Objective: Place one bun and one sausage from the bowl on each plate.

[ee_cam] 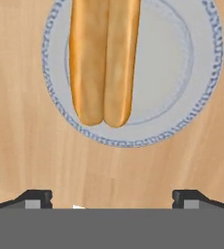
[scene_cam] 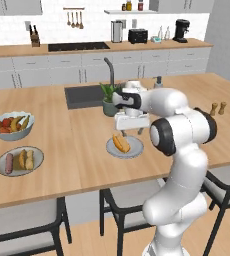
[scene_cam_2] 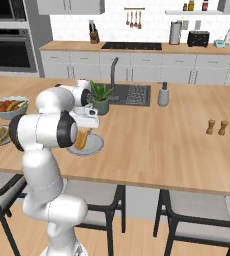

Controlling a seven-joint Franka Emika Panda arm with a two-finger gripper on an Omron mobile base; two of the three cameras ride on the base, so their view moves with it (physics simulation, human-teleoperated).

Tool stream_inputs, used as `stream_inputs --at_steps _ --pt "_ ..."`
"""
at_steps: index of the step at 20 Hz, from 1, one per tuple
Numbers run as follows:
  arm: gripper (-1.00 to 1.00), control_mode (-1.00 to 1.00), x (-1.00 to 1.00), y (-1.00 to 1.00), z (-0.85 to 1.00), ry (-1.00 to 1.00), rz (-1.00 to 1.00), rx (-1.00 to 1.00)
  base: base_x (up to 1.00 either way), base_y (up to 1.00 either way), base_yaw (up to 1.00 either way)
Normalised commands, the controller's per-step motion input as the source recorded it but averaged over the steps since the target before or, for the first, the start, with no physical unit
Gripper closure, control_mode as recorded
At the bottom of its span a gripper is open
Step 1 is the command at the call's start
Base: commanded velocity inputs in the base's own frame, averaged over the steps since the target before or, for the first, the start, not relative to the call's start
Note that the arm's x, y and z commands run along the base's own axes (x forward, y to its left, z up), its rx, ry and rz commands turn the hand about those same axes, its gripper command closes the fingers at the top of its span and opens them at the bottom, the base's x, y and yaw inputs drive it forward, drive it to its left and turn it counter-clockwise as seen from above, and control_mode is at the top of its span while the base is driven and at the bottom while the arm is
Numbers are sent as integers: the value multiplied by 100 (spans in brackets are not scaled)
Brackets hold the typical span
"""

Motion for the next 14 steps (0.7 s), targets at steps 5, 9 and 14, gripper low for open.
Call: stream_inputs --at_steps 5,9,14 --pt "-100 -100 -92 -2 54 0 0 0 0 0 0" --pt "-100 -100 -26 0 65 0 0 0 0 0 0" --pt "-100 -100 -2 0 55 0 0 0 0 0 0"
